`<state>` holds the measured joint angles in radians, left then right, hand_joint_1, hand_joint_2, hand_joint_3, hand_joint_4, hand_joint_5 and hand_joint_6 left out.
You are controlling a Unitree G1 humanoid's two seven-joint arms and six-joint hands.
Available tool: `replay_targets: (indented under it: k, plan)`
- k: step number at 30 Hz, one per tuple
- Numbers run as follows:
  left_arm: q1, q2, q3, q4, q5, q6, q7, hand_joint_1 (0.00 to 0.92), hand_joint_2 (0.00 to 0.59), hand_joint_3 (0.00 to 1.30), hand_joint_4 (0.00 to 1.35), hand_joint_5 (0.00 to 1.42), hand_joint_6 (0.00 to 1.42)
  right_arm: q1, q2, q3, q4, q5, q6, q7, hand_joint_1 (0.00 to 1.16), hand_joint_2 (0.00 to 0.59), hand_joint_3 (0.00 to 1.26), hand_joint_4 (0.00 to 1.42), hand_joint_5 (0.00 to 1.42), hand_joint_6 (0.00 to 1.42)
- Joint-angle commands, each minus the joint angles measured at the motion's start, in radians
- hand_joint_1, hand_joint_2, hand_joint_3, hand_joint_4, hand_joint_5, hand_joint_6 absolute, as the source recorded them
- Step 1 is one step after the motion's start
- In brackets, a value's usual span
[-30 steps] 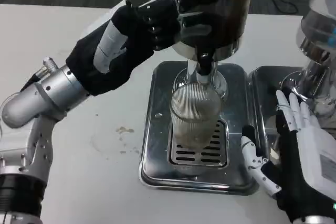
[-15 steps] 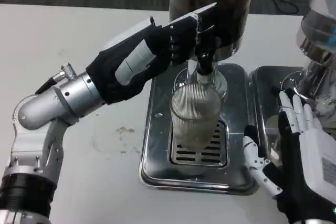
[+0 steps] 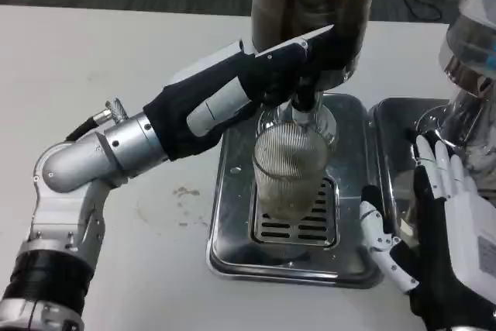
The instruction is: Grasp the cup under the faucet to collect the drink, then remove the cup.
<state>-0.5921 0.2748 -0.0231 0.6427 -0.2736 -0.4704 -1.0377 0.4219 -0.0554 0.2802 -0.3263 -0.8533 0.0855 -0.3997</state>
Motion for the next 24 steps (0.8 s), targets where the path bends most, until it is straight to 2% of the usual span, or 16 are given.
replay_targets:
  k: [1, 8, 18, 24]
  plan:
    - [-0.018, 0.005, -0.024, 0.041, 0.041, -0.041, -0.023, 0.000, 0.049, 0.06, 0.00, 0.03, 0.04, 0.006, -0.006, -0.009, 0.001, 0.014, -0.016, -0.021, 0.25, 0.453, 0.06, 0.00, 0.00, 0.00]
    - [-0.022, 0.010, -0.047, 0.071, 0.076, -0.123, -0.020, 0.000, 0.047, 0.06, 0.00, 0.03, 0.03, 0.008, -0.010, -0.011, 0.001, 0.018, -0.016, -0.027, 0.24, 0.453, 0.06, 0.00, 0.00, 0.00]
    - [-0.004, 0.038, -0.109, 0.077, 0.181, -0.318, 0.037, 0.000, 0.050, 0.05, 0.00, 0.03, 0.04, 0.018, -0.006, -0.017, -0.004, 0.024, -0.017, -0.033, 0.24, 0.454, 0.06, 0.00, 0.00, 0.00]
    - [-0.003, 0.058, -0.147, 0.090, 0.235, -0.392, 0.088, 0.000, 0.049, 0.05, 0.00, 0.03, 0.04, 0.017, -0.006, -0.019, -0.004, 0.025, -0.019, -0.033, 0.24, 0.457, 0.06, 0.00, 0.00, 0.00]
